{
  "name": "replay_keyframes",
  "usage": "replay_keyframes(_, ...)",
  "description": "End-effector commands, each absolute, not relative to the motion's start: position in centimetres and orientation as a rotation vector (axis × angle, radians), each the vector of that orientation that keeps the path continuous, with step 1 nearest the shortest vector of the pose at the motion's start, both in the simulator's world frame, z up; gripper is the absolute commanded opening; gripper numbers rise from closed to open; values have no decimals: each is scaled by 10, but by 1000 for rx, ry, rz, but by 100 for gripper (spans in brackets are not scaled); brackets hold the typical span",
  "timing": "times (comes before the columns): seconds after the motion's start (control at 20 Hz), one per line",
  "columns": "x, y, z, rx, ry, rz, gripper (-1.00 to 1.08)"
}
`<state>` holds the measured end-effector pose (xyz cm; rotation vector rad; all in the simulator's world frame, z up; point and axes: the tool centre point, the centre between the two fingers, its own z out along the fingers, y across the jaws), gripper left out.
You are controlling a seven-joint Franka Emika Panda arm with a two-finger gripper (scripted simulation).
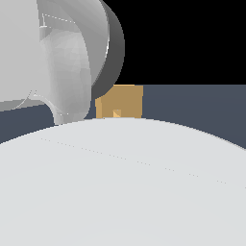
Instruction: Insert the peg into the horizontal hole in a box.
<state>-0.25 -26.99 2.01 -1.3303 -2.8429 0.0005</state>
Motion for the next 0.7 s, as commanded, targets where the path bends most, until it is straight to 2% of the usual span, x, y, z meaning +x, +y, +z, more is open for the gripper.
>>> replay_keyframes(0.0,-4,-252,24,-1354,-2834,0,-100)
replay_keyframes(0.65,-9,-126,41,-1534,-2741,0,-100)
